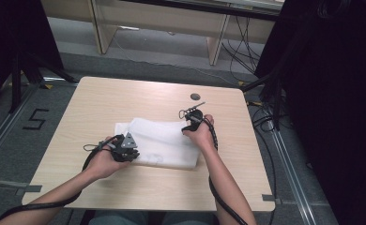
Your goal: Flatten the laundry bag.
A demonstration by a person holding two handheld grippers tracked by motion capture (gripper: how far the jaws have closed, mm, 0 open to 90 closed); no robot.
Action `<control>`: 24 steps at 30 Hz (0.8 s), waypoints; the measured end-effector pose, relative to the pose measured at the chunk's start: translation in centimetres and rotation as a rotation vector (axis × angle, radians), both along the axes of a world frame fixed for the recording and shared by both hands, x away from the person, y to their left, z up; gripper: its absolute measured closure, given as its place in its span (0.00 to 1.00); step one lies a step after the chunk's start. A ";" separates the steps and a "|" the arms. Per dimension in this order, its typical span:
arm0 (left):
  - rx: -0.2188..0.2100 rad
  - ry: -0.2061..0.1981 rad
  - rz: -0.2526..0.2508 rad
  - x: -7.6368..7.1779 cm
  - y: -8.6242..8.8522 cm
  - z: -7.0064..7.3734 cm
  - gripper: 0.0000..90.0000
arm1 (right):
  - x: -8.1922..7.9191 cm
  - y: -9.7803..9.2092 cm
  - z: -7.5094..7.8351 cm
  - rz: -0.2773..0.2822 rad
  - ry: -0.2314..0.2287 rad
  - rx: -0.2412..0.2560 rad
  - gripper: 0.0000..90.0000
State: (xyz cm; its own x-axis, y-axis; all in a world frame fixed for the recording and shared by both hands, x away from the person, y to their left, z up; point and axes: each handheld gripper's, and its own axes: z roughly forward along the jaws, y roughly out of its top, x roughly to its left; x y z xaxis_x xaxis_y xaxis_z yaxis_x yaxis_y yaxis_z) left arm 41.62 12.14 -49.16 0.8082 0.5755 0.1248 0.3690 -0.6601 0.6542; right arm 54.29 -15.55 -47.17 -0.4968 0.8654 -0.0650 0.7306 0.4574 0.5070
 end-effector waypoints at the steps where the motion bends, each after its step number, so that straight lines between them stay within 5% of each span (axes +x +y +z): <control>1: -0.006 0.009 0.007 -0.1 -0.1 -0.1 0.92 | 0.1 0.3 -0.2 0.009 0.018 -0.010 0.52; 5: 0.008 0.016 0.001 0.0 -0.2 -0.4 0.92 | 0.3 0.7 -0.6 0.071 0.044 -0.049 0.59; 6: 0.021 0.024 -0.005 0.0 -0.2 -0.6 0.91 | 0.2 1.0 -0.8 0.092 0.049 -0.059 0.72; 11: 0.020 0.031 -0.012 0.0 -0.3 -0.9 0.92 | -0.1 1.4 -0.7 0.157 0.067 -0.042 0.97; 14: 0.020 0.031 -0.010 0.0 -0.3 -1.0 0.92 | -0.1 1.3 -0.7 0.177 0.061 -0.039 0.99; 15: 0.022 0.032 -0.006 0.0 -0.3 -1.0 0.92 | -0.4 1.4 -0.1 0.144 0.052 -0.077 1.00; 18: 0.019 0.034 -0.004 0.0 -0.3 -1.0 0.92 | -0.6 1.4 0.3 0.120 0.075 -0.038 1.00; 24: 0.018 0.033 0.000 0.0 -0.4 -1.1 0.92 | -0.9 1.3 0.9 0.110 0.061 -0.044 1.00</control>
State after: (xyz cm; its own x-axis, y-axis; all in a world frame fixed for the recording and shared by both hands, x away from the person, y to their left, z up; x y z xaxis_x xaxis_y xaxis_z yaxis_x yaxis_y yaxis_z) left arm 41.62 11.78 -50.21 0.8119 0.5737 0.1081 0.3906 -0.6715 0.6297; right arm 53.36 -14.23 -46.27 -0.5926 0.8025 -0.0687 0.7035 0.5573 0.4411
